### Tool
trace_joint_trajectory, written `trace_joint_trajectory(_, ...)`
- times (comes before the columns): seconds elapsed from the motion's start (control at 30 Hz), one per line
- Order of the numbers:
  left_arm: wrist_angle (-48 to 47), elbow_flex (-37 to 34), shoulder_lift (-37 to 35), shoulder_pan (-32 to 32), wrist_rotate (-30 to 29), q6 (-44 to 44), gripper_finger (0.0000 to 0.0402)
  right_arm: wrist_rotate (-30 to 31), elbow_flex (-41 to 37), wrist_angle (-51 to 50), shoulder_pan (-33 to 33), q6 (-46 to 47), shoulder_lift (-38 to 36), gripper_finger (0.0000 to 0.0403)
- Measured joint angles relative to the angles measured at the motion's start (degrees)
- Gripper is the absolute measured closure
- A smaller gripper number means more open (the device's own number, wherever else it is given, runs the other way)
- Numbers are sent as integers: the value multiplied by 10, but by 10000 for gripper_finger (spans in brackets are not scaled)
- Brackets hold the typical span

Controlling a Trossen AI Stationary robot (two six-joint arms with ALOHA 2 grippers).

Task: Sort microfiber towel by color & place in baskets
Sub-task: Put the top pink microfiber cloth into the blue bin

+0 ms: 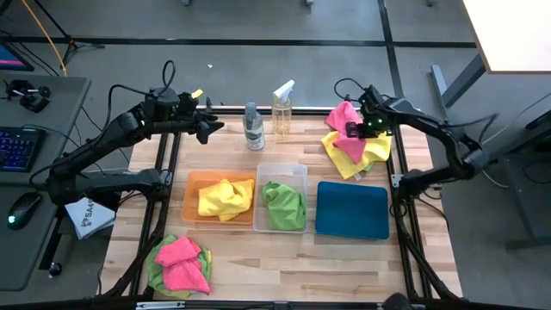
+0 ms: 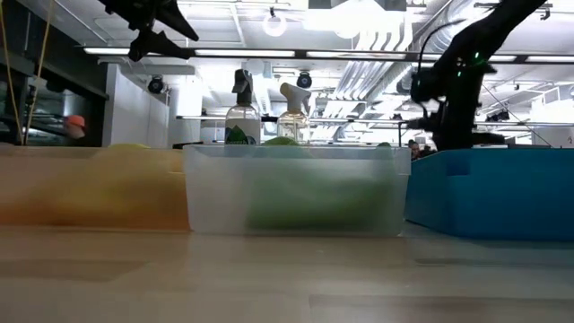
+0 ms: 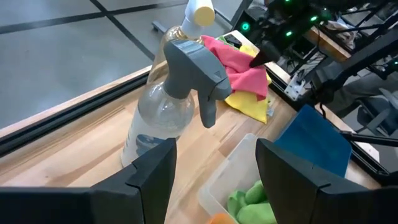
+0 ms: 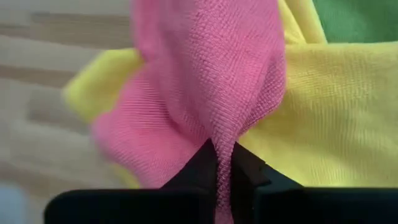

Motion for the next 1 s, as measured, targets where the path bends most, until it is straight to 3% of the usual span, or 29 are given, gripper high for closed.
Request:
trace_joint_trajectory(0.17,28,0,0,0,0,-15,193,-16,76,-76,37,-25,-95,398)
trace_joint_trajectory(0.3,65,0,1,0,-3,-15,193,-98,145,-83,91,-14,-178,400)
trace_joint_trajectory(0.4,88,0,6,0,-5,-19,193,-175,169,-70,159,26,-229,401)
trace_joint_trajectory(0.5,98,0,10,0,-5,-28,193,-207,169,-65,251,89,-271,401)
trace_joint_trajectory(0.77,98,0,22,0,-5,-30,193,-149,168,-79,521,244,-297,402)
trace_joint_trajectory(1.0,97,0,31,0,-5,-30,193,-102,168,-177,639,318,-249,402)
